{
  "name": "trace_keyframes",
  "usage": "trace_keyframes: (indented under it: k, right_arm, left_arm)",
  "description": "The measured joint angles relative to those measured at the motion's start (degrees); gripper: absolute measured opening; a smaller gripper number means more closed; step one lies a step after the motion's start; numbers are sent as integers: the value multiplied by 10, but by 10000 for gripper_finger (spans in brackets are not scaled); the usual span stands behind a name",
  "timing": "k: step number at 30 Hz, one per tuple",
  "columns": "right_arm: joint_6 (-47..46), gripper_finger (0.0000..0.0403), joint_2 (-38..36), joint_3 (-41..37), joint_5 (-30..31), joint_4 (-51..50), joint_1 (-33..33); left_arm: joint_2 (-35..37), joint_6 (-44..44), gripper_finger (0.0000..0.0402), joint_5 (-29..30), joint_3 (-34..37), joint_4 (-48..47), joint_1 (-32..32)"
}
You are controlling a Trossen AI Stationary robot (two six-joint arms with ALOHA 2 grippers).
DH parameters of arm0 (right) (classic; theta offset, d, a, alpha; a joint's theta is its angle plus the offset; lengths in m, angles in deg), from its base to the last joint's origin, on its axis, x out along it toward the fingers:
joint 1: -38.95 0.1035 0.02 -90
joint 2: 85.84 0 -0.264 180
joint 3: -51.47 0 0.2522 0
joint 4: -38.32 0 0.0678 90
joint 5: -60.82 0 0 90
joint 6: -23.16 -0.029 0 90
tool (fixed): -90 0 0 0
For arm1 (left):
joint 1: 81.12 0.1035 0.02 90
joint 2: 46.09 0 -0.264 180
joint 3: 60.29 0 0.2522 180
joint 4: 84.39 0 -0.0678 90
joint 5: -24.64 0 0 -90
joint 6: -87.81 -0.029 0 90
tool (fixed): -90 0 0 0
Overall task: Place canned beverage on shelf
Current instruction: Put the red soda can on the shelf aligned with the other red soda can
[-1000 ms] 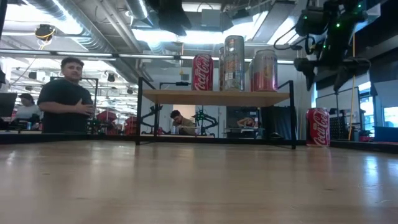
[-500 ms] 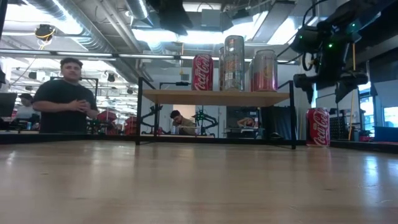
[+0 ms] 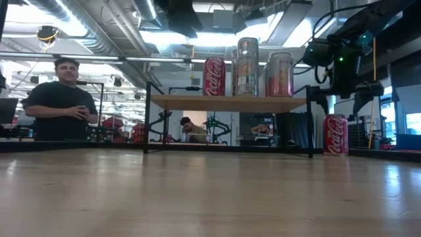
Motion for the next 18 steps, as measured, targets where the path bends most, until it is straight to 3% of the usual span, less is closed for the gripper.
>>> trace_keyframes:
  k: [18]
  right_arm:
    - [5, 351, 4, -2, -9, -3, 1]
  left_arm:
    - [0, 0, 348, 0, 0, -11, -3]
